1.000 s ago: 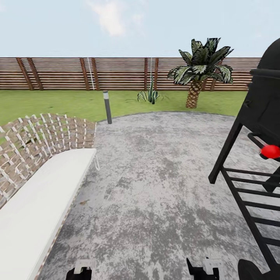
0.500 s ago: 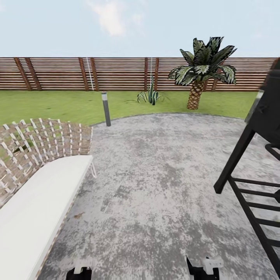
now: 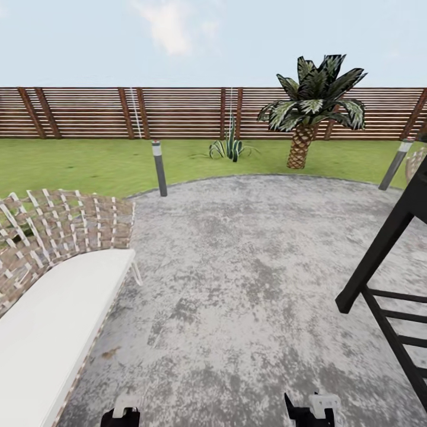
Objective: Pick up the pesticide atomizer in the garden and spray insectifuge to fully cover both potted plants in the garden.
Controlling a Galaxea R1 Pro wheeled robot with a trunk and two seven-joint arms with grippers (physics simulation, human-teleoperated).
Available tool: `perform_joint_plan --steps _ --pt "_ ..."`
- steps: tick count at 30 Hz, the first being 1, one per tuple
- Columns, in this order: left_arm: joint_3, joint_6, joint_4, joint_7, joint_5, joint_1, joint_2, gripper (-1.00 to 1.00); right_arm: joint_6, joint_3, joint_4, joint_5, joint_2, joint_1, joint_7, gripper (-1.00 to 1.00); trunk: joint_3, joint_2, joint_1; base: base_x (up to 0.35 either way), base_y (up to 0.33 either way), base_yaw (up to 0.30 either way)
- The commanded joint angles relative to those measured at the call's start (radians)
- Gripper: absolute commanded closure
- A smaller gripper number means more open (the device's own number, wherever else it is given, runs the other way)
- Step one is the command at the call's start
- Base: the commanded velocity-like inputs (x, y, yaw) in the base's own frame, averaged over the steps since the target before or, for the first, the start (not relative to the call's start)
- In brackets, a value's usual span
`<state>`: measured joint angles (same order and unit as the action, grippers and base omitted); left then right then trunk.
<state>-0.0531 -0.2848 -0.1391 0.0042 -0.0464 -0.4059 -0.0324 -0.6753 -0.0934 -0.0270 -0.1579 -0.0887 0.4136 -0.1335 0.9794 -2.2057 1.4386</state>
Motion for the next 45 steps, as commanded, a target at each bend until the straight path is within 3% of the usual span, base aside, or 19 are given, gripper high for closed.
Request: perform_joint_plan --steps 1,16,45 --pt "-0.005 -0.004 0.001 0.0 -0.005 -0.001 0.0 1.0 -0.003 -0.008 0.001 -0.011 0.0 0.001 -0.004 -1.0 0.001 0.0 0.0 0.338 0.0 0.0" --pt "-0.005 -0.004 0.001 0.0 -0.006 -0.001 0.0 1.0 -0.004 -0.009 0.001 -0.01 0.0 0.001 -0.004 -1.0 0.001 0.0 0.0 0.338 0.0 -0.099" --pt "-0.005 -0.004 0.001 0.0 -0.006 -0.001 0.0 1.0 -0.003 -0.009 0.002 -0.009 0.0 0.001 -0.003 -1.0 0.001 0.0 0.0 0.338 -0.029 -0.003"
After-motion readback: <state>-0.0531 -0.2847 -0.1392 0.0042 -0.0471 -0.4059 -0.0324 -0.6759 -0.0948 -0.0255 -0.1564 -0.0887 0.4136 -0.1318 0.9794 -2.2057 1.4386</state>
